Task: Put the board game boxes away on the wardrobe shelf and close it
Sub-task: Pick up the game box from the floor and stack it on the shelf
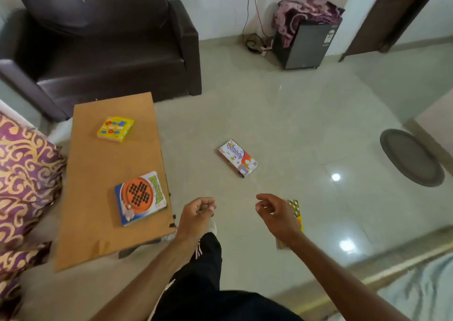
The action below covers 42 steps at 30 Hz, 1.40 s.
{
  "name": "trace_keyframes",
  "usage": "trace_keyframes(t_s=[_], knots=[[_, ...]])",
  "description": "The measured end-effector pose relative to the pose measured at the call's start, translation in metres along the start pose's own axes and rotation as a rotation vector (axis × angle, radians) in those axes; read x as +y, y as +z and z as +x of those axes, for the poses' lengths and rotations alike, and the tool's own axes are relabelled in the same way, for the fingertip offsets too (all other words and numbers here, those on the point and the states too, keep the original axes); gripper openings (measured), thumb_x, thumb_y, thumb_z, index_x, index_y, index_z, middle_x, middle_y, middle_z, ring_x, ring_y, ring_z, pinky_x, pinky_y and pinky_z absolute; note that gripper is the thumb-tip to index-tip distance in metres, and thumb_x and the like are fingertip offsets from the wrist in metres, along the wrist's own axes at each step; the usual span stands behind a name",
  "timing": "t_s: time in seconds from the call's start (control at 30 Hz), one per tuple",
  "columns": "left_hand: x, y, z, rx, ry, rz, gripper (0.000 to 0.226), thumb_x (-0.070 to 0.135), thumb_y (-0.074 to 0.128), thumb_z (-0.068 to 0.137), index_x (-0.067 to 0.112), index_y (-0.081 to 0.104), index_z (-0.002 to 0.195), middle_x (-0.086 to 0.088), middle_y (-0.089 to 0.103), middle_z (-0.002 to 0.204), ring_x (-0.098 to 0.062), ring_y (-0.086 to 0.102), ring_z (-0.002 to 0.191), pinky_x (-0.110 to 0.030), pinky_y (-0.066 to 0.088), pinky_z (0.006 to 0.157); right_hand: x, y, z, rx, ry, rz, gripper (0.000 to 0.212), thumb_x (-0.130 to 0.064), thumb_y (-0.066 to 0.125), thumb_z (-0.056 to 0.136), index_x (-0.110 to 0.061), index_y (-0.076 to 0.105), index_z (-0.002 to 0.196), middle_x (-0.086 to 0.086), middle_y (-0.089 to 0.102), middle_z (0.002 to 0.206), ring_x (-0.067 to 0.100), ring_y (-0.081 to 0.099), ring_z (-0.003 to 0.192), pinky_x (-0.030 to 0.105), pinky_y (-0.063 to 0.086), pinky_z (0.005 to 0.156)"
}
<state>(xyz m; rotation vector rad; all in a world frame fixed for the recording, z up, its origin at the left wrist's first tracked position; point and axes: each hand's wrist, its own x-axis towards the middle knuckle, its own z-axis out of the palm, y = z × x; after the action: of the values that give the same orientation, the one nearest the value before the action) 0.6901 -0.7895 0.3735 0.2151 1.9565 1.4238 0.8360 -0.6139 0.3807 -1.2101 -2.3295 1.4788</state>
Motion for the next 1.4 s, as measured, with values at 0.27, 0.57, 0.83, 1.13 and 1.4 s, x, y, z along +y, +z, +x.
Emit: trace_keyframes(t_s=[0.27, 0.57, 0.83, 1.13, 1.4], knots=[[0.074, 0.035, 0.213, -0.060, -0.091, 0.086, 0.017, 0.005, 0.061, 0.087, 0.015, 0.071, 0.095, -0.007, 0.072, 0.091, -0.015, 0.064, 0.078, -0.030, 0.054, 0.080, -0.040, -0.025, 0.212, -0.059, 0.104, -0.069, 0.022, -0.015, 0.060, 0.087, -0.024, 0.066, 0.106, -0.006, 0.070, 0.083, -0.007, 0.060, 0.066, 0.007, 0.043, 0.054], [0.020, 0.123, 0.433, 0.034, -0.339, 0.173, 0.017, 0.015, 0.059, 0.081, 0.028, 0.069, 0.086, 0.003, 0.072, 0.087, -0.014, 0.066, 0.081, -0.024, 0.049, 0.077, 0.054, 0.013, 0.478, -0.312, 0.240, -0.224, 0.029, -0.020, 0.054, 0.085, -0.026, 0.067, 0.110, -0.001, 0.069, 0.098, 0.016, 0.065, 0.095, 0.031, 0.052, 0.088], [-0.162, 0.217, 0.612, 0.095, -0.637, 0.191, 0.016, 0.008, 0.061, 0.083, 0.020, 0.070, 0.090, 0.003, 0.071, 0.093, -0.013, 0.067, 0.093, -0.019, 0.045, 0.080, 0.253, 0.110, 0.699, -0.588, 0.264, -0.561, 0.033, -0.023, 0.055, 0.083, -0.024, 0.064, 0.114, 0.003, 0.071, 0.109, 0.028, 0.064, 0.104, 0.036, 0.050, 0.092], [-0.343, 0.277, 0.766, 0.076, -0.752, 0.122, 0.055, 0.025, 0.068, 0.073, 0.011, 0.054, 0.124, -0.009, 0.063, 0.118, -0.024, 0.060, 0.108, -0.027, 0.043, 0.083, 0.423, 0.231, 0.828, -0.462, 0.259, -0.641, 0.056, -0.017, 0.062, 0.076, -0.014, 0.043, 0.129, 0.014, 0.048, 0.127, 0.035, 0.045, 0.121, 0.051, 0.045, 0.092], [-0.358, 0.280, 0.832, 0.261, -0.771, -0.239, 0.071, 0.026, 0.073, 0.051, 0.022, 0.049, 0.117, -0.010, 0.055, 0.125, -0.026, 0.063, 0.103, -0.044, 0.056, 0.089, 0.448, 0.266, 0.866, -0.425, 0.295, -0.403, 0.040, -0.036, 0.064, 0.058, -0.023, 0.060, 0.096, 0.004, 0.069, 0.086, 0.028, 0.066, 0.083, 0.045, 0.059, 0.071]])
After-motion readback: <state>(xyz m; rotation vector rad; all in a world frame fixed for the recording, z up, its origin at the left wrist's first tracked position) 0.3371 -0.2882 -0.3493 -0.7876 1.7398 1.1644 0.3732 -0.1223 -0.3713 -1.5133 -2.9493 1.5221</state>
